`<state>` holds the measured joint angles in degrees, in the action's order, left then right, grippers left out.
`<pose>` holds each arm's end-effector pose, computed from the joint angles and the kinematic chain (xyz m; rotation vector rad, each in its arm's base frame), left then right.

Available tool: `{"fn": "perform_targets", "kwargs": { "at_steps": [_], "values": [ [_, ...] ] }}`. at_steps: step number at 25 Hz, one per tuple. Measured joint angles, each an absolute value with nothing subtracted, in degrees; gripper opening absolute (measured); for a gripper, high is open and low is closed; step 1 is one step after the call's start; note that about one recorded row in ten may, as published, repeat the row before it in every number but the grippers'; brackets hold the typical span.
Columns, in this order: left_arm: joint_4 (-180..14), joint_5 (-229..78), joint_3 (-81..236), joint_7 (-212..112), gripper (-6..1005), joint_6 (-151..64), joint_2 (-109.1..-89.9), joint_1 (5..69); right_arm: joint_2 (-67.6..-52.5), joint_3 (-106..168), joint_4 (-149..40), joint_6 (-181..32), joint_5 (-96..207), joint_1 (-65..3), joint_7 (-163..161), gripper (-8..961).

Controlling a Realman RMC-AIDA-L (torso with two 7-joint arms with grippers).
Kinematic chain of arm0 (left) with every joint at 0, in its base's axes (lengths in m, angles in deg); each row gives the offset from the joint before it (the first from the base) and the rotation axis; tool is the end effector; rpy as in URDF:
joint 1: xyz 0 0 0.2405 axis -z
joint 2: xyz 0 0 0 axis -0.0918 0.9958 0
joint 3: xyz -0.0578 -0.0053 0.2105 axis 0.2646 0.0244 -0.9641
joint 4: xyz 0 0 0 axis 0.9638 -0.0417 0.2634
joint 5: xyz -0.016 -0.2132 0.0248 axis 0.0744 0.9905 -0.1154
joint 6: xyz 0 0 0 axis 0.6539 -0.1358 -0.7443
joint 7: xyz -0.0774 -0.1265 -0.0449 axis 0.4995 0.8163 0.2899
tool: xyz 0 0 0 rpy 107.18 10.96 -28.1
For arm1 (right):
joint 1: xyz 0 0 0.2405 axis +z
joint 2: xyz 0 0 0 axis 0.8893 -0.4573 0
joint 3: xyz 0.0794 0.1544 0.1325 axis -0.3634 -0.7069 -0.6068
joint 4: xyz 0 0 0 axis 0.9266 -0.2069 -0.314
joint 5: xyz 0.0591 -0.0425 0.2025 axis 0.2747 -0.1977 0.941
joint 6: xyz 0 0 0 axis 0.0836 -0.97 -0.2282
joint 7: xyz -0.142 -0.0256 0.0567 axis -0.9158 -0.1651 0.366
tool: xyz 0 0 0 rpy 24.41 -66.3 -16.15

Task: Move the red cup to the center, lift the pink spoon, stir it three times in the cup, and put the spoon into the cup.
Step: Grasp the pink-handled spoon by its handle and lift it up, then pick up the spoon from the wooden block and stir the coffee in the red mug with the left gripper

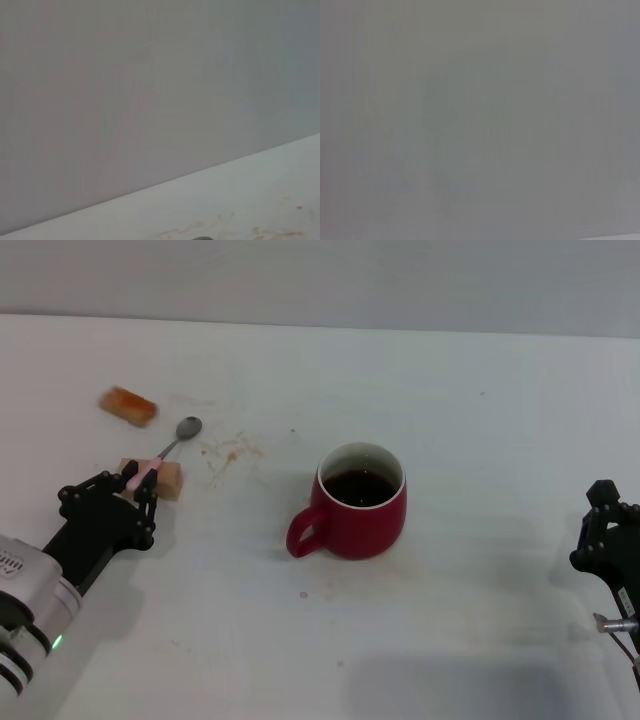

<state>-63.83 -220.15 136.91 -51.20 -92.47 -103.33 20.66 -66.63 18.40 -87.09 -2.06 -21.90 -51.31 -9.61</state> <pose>-0.3104 0.2876 -0.0515 -1.9179 -0.4171 -0.4385 0.2807 0.2230 -0.0612 -1.5624 0.6834 0.7677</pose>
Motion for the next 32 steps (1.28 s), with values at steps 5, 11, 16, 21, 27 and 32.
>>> {"fn": "perform_targets", "kwargs": {
  "at_steps": [5, 11, 16, 21, 27, 32],
  "values": [
    [-63.77, -220.36, 136.68, -51.26, 192, -92.95, -103.40, 20.93, -66.63, 18.19, -86.90, -2.31, -21.87, -51.16, -9.61, -1],
    [-63.27, -220.71, 136.00, -51.22, 180, -100.87, -103.21, 19.73, -66.65, 18.10, -86.54, -3.15, -21.86, -50.81, -9.60, -1],
    [-63.16, -220.65, 136.05, -50.82, 181, -108.26, -102.96, 18.97, -66.72, 18.03, -86.55, -3.68, -21.86, -50.56, -9.58, -1],
    [-63.12, -220.45, 136.33, -50.68, 180, -114.58, -102.83, 19.04, -66.72, 17.89, -86.57, -3.73, -21.83, -50.25, -9.55, 0],
    [-62.18, -220.56, 136.29, -49.84, 177, -118.05, -102.60, 20.06, -66.73, 17.36, -86.57, -3.73, -21.79, -50.05, -9.53, 0],
    [-61.91, -220.86, 136.05, -49.52, 171, -119.41, -102.32, 20.94, -66.79, 16.83, -86.57, -3.32, -21.79, -50.28, -9.53, 0]
  ]
}}
